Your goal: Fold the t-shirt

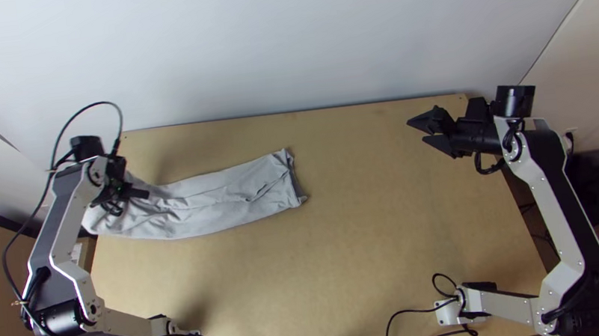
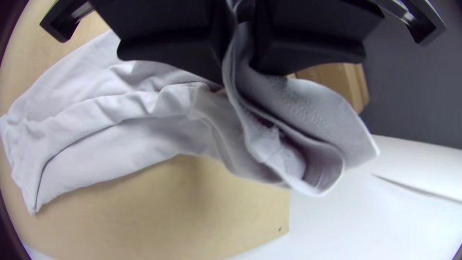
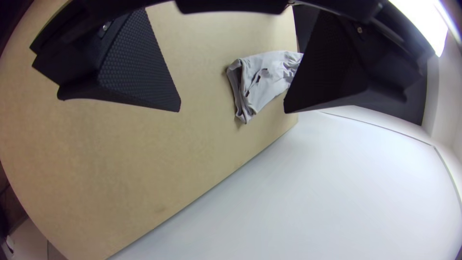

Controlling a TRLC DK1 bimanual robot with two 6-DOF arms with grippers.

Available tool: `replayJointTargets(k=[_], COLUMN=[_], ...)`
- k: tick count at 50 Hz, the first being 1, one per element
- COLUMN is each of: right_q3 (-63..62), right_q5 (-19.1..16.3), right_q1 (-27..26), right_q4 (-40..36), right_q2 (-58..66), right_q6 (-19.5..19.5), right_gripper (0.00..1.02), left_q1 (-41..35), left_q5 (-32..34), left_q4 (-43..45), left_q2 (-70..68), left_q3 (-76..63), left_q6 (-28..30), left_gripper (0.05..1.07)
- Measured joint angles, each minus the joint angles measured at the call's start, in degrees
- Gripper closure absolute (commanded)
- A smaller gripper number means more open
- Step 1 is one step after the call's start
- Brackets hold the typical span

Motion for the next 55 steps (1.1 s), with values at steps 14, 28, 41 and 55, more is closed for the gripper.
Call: replayJointTargets(k=[14,28,41,55], right_q3=[-2.75,-5.31,-6.91,-9.75], right_q5=[0.22,0.17,0.09,-0.68], right_q1=[-3.21,-4.68,-5.81,-7.23], right_q4=[-0.13,-0.22,-0.22,-0.28], right_q2=[-3.52,-6.36,-7.91,-10.14], right_q6=[-0.85,-1.79,-2.01,-2.03], right_gripper=[0.04,0.04,0.04,0.04], left_q1=[-18.53,-33.40,-44.96,-51.23], left_q5=[-14.14,-21.49,-27.17,-29.09], left_q4=[-4.00,-10.51,-17.29,-25.57], left_q2=[0.63,8.41,18.43,31.98], left_q3=[5.18,17.64,29.46,41.68], left_q6=[-1.79,-7.48,-13.53,-20.87], left_gripper=[1.05,1.05,1.05,1.05])
